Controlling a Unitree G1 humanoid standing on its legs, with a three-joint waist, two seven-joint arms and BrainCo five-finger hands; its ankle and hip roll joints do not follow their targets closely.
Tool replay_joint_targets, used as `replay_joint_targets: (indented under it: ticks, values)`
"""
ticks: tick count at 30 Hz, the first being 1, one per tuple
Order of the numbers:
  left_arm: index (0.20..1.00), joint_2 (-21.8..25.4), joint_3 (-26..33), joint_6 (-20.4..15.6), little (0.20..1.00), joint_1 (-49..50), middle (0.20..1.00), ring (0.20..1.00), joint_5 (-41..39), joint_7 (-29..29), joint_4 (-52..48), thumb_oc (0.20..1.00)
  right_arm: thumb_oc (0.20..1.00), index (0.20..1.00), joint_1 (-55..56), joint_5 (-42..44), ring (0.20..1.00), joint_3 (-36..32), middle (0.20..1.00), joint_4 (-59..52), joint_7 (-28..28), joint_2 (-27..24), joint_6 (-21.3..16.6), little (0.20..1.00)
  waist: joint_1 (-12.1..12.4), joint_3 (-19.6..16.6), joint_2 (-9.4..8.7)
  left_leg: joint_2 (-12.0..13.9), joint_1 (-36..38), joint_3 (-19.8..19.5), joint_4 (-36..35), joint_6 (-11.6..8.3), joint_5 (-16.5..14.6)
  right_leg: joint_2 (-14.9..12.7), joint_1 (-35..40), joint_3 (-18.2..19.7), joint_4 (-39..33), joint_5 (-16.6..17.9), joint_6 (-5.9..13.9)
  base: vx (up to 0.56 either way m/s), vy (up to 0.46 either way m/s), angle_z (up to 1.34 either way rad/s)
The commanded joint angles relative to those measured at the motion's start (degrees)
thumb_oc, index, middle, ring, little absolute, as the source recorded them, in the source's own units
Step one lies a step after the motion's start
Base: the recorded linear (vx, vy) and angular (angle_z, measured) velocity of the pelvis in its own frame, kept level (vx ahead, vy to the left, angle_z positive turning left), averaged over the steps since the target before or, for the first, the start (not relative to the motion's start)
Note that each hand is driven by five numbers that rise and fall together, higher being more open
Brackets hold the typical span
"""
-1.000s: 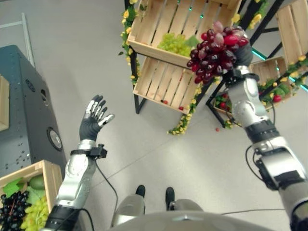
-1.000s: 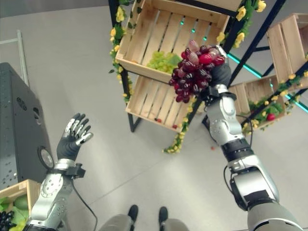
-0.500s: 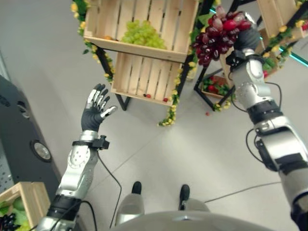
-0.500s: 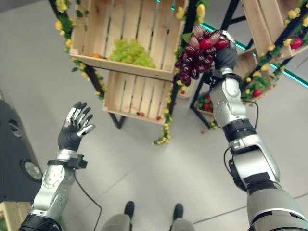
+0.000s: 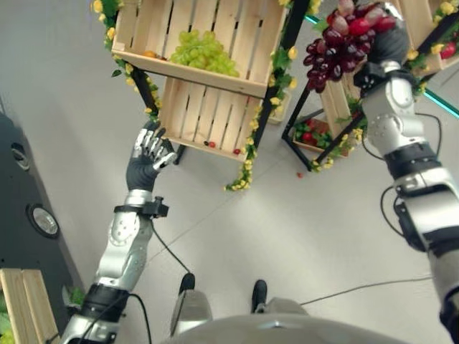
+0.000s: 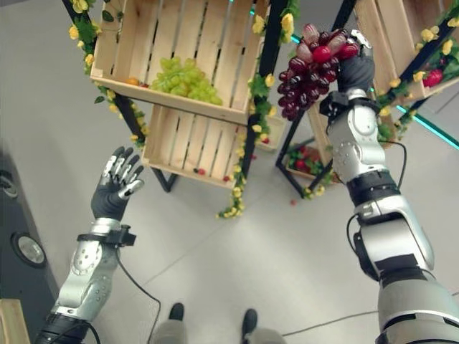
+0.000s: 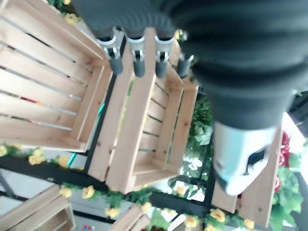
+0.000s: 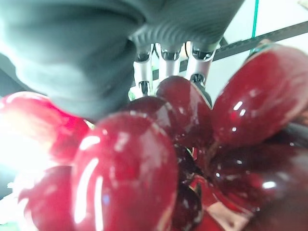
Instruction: Pick up the fruits from the basket on one side to the basket on the other side
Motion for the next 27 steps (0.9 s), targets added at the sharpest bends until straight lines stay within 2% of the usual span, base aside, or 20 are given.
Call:
replay_joint_targets:
  ticks: [1, 3, 6, 10, 22, 27]
  values:
    - [1.000, 2.0, 1.1, -2.4, 1.000, 0.5, 1.000, 1.000, -1.2, 0.3, -3.2, 1.000, 0.200, 0.200, -3.3, -0.2, 0.200, 0.0, 0.200, -8.8, 0.1, 2.4, -6.1, 0.200, 2.3, -3.7, -2.32, -3.0, -0.7, -0.8, -0.3, 1.40, 1.8, -1.1, -1.2, 2.4, 2.3, 0.2, 3.23, 0.09, 0.020, -0.08]
    - [1.000, 1.8, 1.4, -2.2, 1.000, 0.8, 1.000, 1.000, -1.1, 0.7, -3.2, 1.000, 0.200, 0.200, -2.2, 0.0, 0.200, -0.5, 0.200, -10.7, 0.1, 3.1, -6.5, 0.200, 2.0, -3.9, -2.23, -2.5, 0.1, 0.0, -1.9, 1.53, 2.6, -1.1, -0.6, 2.1, 2.1, 0.2, 3.16, 0.07, 0.027, -0.15]
    - [1.000, 0.6, 2.4, -1.9, 1.000, 1.2, 1.000, 1.000, 0.0, 2.9, -2.5, 1.000, 0.200, 0.200, 1.5, -0.5, 0.200, -1.0, 0.200, -17.9, 0.8, 6.9, -7.0, 0.200, 1.7, -5.0, -1.68, -2.3, 2.6, 0.0, -4.9, 2.26, 2.8, -1.3, 0.3, 1.7, 1.8, -0.3, 3.04, 0.07, 0.049, 0.01]
    - [1.000, 0.3, 2.9, -1.8, 1.000, 2.0, 1.000, 1.000, 0.3, 3.3, -2.8, 1.000, 0.200, 0.200, 2.9, -2.0, 0.200, -0.4, 0.200, -21.1, 1.5, 8.9, -6.4, 0.200, 2.4, -6.0, -1.71, -2.3, 4.1, -0.4, -6.7, 2.70, 2.7, -1.9, 1.5, 0.7, 0.5, -0.2, 3.38, 0.05, 0.039, 0.09]
    - [1.000, 2.5, 1.3, -2.6, 1.000, 1.7, 1.000, 1.000, -1.6, 0.2, -4.2, 1.000, 0.200, 0.200, -3.4, -4.0, 0.200, -0.5, 0.200, -6.3, -1.3, 4.7, -4.5, 0.200, 6.4, -7.3, -3.59, -3.7, 3.5, -4.4, -9.1, 2.69, 3.5, -3.0, 3.3, -3.5, -2.4, 1.1, 4.36, 0.02, 0.027, 0.22]
    - [1.000, 3.3, 0.9, -3.3, 1.000, -0.1, 1.000, 1.000, -2.1, 0.3, -4.0, 1.000, 0.200, 0.200, -7.0, -4.5, 0.200, 0.5, 0.200, 0.3, -2.6, 4.1, -3.9, 0.200, 7.3, -7.4, -3.88, -4.4, 2.8, -5.6, -9.1, 2.57, 3.8, -3.3, 3.2, -3.8, -2.6, 1.4, 4.44, 0.00, 0.024, 0.20]
